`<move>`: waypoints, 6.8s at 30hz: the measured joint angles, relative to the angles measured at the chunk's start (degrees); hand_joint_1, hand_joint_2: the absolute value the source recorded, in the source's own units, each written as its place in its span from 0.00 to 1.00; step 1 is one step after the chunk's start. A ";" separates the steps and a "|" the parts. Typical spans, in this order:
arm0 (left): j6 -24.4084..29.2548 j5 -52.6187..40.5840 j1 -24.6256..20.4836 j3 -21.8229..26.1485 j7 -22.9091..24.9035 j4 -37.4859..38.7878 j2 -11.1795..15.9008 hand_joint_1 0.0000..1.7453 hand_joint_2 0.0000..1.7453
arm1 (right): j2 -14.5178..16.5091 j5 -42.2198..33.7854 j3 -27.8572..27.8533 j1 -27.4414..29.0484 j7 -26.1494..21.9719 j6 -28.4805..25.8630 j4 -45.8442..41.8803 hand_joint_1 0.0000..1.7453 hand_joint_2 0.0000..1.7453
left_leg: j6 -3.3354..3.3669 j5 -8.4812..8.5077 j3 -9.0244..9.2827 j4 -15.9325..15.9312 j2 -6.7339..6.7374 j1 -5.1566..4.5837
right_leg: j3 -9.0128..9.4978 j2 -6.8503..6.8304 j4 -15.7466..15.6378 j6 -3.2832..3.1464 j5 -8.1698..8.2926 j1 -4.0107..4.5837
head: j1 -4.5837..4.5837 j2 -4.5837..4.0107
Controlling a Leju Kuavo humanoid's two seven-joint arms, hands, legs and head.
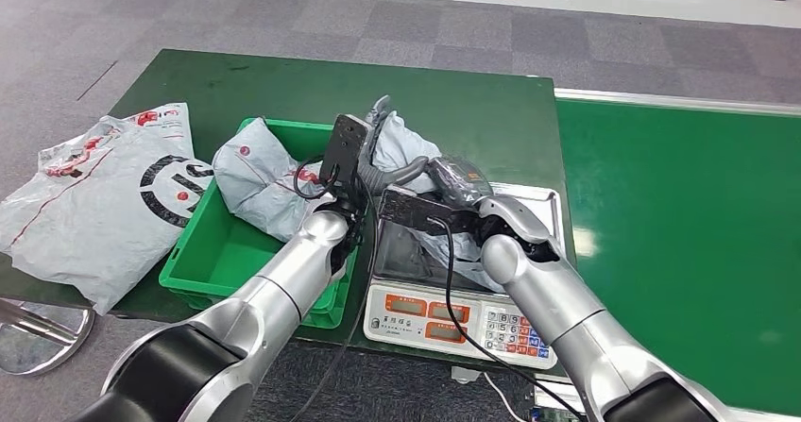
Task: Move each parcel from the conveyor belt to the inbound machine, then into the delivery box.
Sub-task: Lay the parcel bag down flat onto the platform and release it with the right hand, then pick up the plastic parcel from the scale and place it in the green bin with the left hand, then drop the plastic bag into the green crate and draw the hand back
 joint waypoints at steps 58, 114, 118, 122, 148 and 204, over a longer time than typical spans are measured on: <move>-12.36 -26.26 -2.20 -14.34 13.86 5.64 0.78 0.00 1.00 | -3.87 -37.19 -26.73 6.39 -19.09 -10.85 0.37 0.00 0.00 | 0.01 0.00 0.03 0.05 -0.06 -0.03 | 0.06 -0.08 -0.02 0.02 0.01 -0.02 | 0.00 0.00; -14.15 -29.26 -7.32 -23.68 16.60 5.36 6.45 1.00 1.00 | -1.68 -34.00 -28.69 0.36 -9.76 -9.62 5.44 0.00 0.00 | -0.01 -0.09 0.83 -0.02 -0.04 -0.02 | 0.84 -0.09 -0.05 -0.03 -0.11 0.00 | -0.01 0.00; -7.73 -30.54 -8.48 -21.64 19.87 4.22 5.19 1.00 1.00 | -0.95 -33.36 -28.42 -1.44 -7.62 -12.31 5.72 0.00 0.00 | -0.01 -0.07 0.72 -0.01 -0.08 -0.02 | 0.74 -0.10 -0.04 -0.03 -0.11 0.00 | -0.01 0.00; -5.61 -32.45 -10.58 -20.62 23.68 3.67 3.85 1.00 1.00 | -0.95 -31.83 -28.39 -2.26 -5.58 -14.95 5.32 0.00 0.00 | -0.01 -0.08 0.63 0.00 -0.11 -0.03 | 0.68 -0.10 -0.05 -0.03 -0.11 -0.02 | 0.00 0.00; 7.77 -44.78 -14.39 -16.20 32.10 6.01 7.96 1.00 1.00 | -6.67 -35.23 -28.39 -4.80 -8.03 -13.57 9.25 0.00 0.00 | -0.03 -0.08 0.47 -0.03 0.00 0.02 | 0.43 0.02 -0.04 -0.04 -0.10 0.03 | -0.01 0.00; -17.49 -34.42 -3.24 -1.34 12.05 -2.81 29.32 0.00 1.00 | -15.02 -34.73 -29.07 14.48 -7.40 -11.44 -3.02 0.00 1.00 | -0.06 -0.10 0.28 -0.04 0.05 0.05 | 0.23 0.08 -0.04 -0.11 -0.08 0.05 | -0.01 0.00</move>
